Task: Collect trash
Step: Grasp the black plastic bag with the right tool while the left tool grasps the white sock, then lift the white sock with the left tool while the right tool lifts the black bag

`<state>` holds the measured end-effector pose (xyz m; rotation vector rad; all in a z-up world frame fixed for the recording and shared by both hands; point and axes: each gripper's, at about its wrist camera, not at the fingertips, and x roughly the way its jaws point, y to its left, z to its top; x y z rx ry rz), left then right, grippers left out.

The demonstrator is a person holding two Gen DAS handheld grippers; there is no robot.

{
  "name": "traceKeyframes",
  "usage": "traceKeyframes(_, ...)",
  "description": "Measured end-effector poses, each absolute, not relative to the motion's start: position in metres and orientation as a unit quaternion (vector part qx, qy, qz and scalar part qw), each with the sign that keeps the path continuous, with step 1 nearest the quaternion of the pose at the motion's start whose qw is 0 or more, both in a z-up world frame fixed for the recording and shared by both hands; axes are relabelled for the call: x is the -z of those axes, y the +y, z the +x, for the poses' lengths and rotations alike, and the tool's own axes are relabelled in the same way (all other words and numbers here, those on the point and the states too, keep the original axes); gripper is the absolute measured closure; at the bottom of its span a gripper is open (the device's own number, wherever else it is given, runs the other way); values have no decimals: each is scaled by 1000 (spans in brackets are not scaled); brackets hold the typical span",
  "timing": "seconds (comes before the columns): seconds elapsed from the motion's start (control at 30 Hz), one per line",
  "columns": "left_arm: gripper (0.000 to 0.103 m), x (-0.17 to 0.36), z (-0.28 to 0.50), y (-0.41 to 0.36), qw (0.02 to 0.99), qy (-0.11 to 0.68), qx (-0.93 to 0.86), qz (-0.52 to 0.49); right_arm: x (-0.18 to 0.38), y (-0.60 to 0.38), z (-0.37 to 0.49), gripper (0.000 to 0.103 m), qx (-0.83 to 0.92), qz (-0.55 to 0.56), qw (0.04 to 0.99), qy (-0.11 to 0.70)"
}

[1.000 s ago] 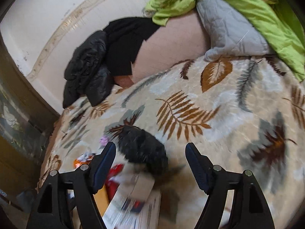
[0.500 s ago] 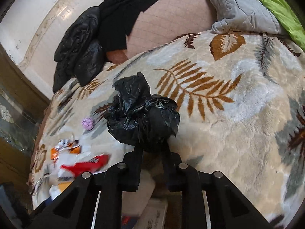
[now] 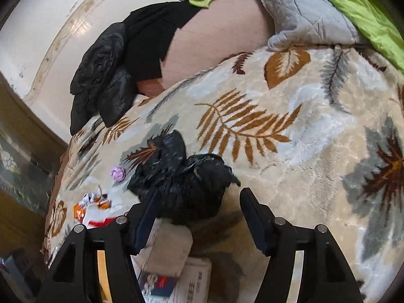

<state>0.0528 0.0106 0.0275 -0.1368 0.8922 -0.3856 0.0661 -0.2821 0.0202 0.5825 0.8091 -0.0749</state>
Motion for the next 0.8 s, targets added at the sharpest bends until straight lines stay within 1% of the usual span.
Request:
traceKeyframes(0.07,71,-29,53,11,882,427,186,-68,-16,-285,73,33,43,284,876,387)
traceKeyframes(0.1,72,-29,53,12,882,427,187,-69,-14,-286,75,37,44,288,876,384)
traceKeyframes(0.13,73,-30,53,13,883,425,188,-70,-11,-287,78,47,40,293,874,385)
traceKeyframes(0.17,73,-31,52,13,883,424,189,-71,-9,-286,80,73,36,296,872,389)
traceKeyframes(0.2,74,-32,52,14,884,421,189,-71,-8,-286,80,76,35,296,870,392)
traceKeyframes(0.3,74,-38,50,16,888,411,189,-76,-14,-283,69,80,35,292,879,375)
traceKeyframes(0.63,75,-63,26,21,902,368,205,-98,-76,-260,-15,80,57,246,924,287)
traceKeyframes(0.8,75,-73,3,25,910,348,206,-88,-89,-242,-74,80,56,238,933,265)
